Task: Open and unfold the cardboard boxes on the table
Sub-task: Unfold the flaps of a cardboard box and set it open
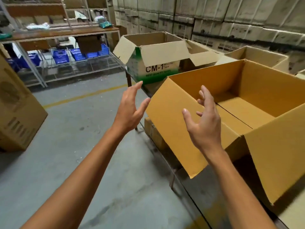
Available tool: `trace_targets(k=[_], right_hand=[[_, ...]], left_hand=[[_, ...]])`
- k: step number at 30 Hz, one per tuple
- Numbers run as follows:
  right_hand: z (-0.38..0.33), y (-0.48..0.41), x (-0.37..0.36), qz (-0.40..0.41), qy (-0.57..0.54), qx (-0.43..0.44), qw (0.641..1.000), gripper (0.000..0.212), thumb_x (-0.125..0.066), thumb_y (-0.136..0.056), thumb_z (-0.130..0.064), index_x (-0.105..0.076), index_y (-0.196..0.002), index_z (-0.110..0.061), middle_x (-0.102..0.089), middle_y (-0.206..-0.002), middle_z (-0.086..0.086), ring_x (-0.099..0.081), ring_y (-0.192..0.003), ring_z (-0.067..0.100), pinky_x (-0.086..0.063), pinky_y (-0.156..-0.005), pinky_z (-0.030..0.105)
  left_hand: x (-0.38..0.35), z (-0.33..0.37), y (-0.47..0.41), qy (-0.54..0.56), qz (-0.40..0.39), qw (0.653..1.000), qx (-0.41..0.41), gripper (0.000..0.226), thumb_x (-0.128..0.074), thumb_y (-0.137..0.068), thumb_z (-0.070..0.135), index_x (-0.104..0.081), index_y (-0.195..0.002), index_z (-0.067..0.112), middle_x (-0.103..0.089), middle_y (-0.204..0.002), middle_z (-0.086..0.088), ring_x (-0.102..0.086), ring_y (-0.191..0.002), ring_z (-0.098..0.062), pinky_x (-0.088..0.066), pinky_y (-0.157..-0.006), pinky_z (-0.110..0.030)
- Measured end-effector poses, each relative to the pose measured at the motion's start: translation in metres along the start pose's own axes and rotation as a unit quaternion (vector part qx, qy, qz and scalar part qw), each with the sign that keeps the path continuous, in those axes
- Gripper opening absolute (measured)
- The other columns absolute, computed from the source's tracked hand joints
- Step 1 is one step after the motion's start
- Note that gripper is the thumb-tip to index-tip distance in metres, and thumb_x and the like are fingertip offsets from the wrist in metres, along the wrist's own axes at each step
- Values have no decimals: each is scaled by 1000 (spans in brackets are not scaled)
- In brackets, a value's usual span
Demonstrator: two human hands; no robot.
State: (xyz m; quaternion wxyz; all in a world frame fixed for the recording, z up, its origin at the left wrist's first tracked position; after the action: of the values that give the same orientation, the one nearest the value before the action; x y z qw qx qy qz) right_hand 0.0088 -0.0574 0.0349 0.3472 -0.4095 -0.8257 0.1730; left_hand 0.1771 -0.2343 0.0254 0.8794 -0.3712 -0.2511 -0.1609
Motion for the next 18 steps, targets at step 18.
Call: trace_targets(k=[18], right_hand=[[113, 22, 105, 186, 348, -470, 789, 78, -57, -94, -40, -16, -158, -22, -10, -166, 15, -16, -150, 36, -18, -120, 55]], left_hand=[[-222, -65, -237, 42, -335, 940, 39, 59, -67, -92, 33, -43, -141, 10, -51, -140, -16, -56, -118, -30, -49, -99, -48]])
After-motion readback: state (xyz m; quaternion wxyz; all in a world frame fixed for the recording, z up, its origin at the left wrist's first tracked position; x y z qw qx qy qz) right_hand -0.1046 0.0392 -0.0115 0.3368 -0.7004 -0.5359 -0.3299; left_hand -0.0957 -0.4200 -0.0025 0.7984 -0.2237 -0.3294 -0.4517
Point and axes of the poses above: each hand's wrist, its own y-axis away from the middle knuckle, its own x-axis out of the back of the hand, z = x × y, the point moved 10 cm from there along -y, towards the middle knuckle
